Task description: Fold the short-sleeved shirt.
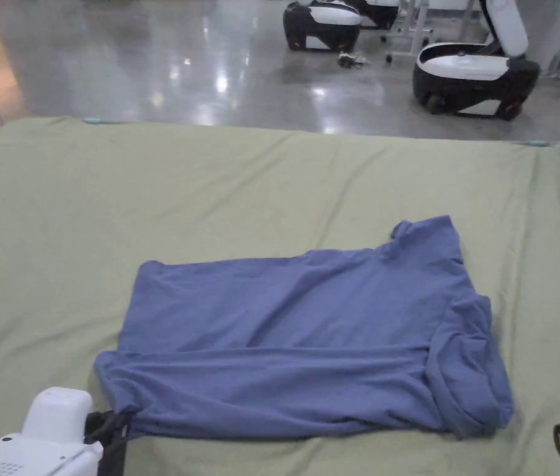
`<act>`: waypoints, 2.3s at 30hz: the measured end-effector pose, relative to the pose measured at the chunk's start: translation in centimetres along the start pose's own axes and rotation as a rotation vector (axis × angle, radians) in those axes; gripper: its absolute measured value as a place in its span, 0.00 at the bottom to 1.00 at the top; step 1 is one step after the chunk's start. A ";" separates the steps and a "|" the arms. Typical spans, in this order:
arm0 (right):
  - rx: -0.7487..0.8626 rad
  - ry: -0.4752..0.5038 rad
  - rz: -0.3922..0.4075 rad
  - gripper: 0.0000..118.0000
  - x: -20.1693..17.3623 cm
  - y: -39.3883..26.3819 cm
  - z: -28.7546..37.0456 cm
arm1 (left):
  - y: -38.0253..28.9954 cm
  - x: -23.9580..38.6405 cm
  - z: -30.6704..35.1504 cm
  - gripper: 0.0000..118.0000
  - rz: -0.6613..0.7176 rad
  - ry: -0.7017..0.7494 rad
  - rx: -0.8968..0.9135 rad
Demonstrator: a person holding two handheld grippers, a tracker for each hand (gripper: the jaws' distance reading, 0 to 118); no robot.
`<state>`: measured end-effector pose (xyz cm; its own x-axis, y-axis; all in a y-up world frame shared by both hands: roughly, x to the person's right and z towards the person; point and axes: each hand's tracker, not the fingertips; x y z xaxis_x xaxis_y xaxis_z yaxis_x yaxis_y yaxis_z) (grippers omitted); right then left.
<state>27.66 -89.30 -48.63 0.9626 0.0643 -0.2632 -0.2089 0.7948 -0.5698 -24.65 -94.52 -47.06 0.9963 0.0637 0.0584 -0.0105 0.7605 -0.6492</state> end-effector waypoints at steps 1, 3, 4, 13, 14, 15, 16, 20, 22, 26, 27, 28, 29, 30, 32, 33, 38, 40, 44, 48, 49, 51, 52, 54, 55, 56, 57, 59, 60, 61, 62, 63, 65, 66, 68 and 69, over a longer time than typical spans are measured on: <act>-0.017 -0.010 0.012 0.01 -0.1 0.2 -0.8 | 0.1 0.0 0.1 0.04 0.002 0.002 0.005; -0.017 -0.015 0.037 0.40 0.4 0.0 -2.8 | 0.7 -0.2 0.2 0.04 0.011 0.004 0.015; -0.041 -0.002 0.033 0.79 0.6 0.1 -3.7 | 0.9 -0.2 0.1 0.04 0.016 0.001 0.014; -0.104 0.088 -0.026 0.70 1.4 -0.7 -10.1 | 0.9 0.3 -0.3 0.04 -0.004 0.015 -0.003; -0.110 0.102 -0.018 0.53 1.1 -0.7 -10.3 | 0.9 0.3 -0.3 0.04 -0.006 0.016 -0.007; -0.103 0.100 -0.007 0.31 0.6 -0.7 -10.2 | 0.8 0.4 -0.4 0.04 -0.007 0.017 -0.012; -0.101 0.095 0.005 0.06 0.6 -0.8 -10.4 | 0.8 0.4 -0.5 0.04 -0.009 0.018 -0.016; -0.096 0.110 -0.111 0.05 1.8 -0.9 -10.0 | 0.8 0.3 -0.6 0.04 -0.011 0.017 -0.024; -0.078 0.082 -0.101 0.05 2.4 -1.0 -9.4 | 0.9 -0.5 -0.7 0.04 -0.006 0.014 -0.022; -0.036 0.077 -0.152 0.05 3.0 -0.4 -5.9 | 1.8 -1.2 0.9 0.04 0.040 -0.012 0.010; -0.032 0.081 -0.150 0.05 3.1 -0.5 -5.1 | 1.9 -1.3 1.5 0.04 0.044 -0.023 0.025; -0.027 0.081 -0.143 0.05 3.0 -0.6 -4.4 | 2.0 -1.3 2.1 0.04 0.037 -0.027 0.033; -0.019 0.081 -0.133 0.05 3.0 -0.6 -3.4 | 2.0 -1.4 2.7 0.04 0.028 -0.026 0.032; -0.014 0.087 -0.131 0.05 2.8 -0.6 -2.2 | 2.0 -1.5 3.4 0.04 0.019 -0.028 0.036; -0.001 0.089 -0.123 0.05 2.3 -1.0 0.1 | 1.6 -1.8 4.8 0.04 0.019 -0.046 0.038; -0.005 0.097 -0.123 0.05 2.2 -1.3 1.1 | 1.3 -1.6 5.7 0.04 0.025 -0.055 0.037; -0.058 0.110 -0.077 0.05 0.2 -4.1 5.4 | -1.6 -1.2 8.7 0.04 0.003 -0.070 -0.012; -0.086 0.116 -0.086 0.05 -0.5 -5.4 6.5 | -2.9 -1.2 9.4 0.04 0.001 -0.064 -0.036; -0.123 0.111 -0.081 0.05 -1.3 -7.8 7.4 | -5.4 -1.5 9.7 0.04 0.018 -0.067 -0.095; -0.149 0.081 -0.097 0.05 -1.7 -9.1 7.1 | -7.2 -1.7 9.3 0.07 0.074 -0.084 -0.135; -0.140 0.064 -0.087 0.05 -1.8 -9.4 7.1 | -7.2 -1.4 9.3 0.22 0.079 -0.070 -0.137; -0.130 0.037 -0.075 0.21 -2.1 -9.6 7.3 | -7.6 -0.9 9.9 0.68 0.095 0.014 -0.119; -0.119 -0.001 -0.060 0.49 -2.2 -9.6 7.6 | -7.7 -0.8 10.4 0.90 0.092 0.030 -0.101; -0.100 -0.059 -0.069 0.93 -2.0 -9.4 8.4 | -7.8 -0.5 11.9 0.93 0.118 0.040 -0.051; -0.094 -0.073 -0.086 1.00 -1.7 -9.2 8.7 | -7.6 -0.5 12.9 0.93 0.139 0.038 -0.015; -0.064 -0.114 -0.116 0.99 -1.5 -8.7 9.2 | -7.3 -0.4 13.9 0.93 0.156 0.045 0.009; -0.006 -0.153 -0.140 0.98 -1.4 -8.0 9.7 | -7.0 -0.3 14.6 0.93 0.166 0.059 0.039; 0.063 -0.181 -0.194 0.98 -1.1 -6.3 10.2 | -5.9 0.0 16.1 0.93 0.172 0.078 0.113; 0.095 -0.170 -0.219 0.98 -1.1 -5.2 10.4 | -4.9 0.3 16.6 0.93 0.172 0.076 0.145; 0.126 -0.150 -0.233 0.97 -1.1 -4.3 10.7 | -3.9 0.6 16.9 0.92 0.171 0.068 0.166; 0.163 -0.117 -0.238 0.91 -1.2 -3.1 10.9 | -2.7 0.9 17.4 0.89 0.164 0.058 0.206; 0.192 -0.108 -0.227 0.75 -1.3 -1.8 10.7 | -1.4 1.0 17.6 0.81 0.150 0.036 0.233; 0.227 -0.128 -0.192 0.04 -1.7 0.3 10.0 | 1.1 1.2 17.0 0.43 0.098 0.004 0.264; 0.260 -0.148 -0.162 0.00 -2.1 1.5 9.7 | 2.5 1.3 16.3 0.13 0.077 0.017 0.278; 0.254 -0.094 -0.125 0.00 -2.5 3.5 8.7 | 5.0 1.2 14.5 0.00 0.054 0.048 0.285; 0.258 -0.101 -0.119 0.00 -2.8 4.4 8.2 | 6.7 1.4 13.0 0.00 0.033 0.005 0.276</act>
<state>25.42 -81.02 -44.03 0.9926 0.0112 -0.1207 -0.0557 0.9265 -0.3720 -24.46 -80.96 -41.44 0.9954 0.0886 0.0365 -0.0652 0.9055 -0.4193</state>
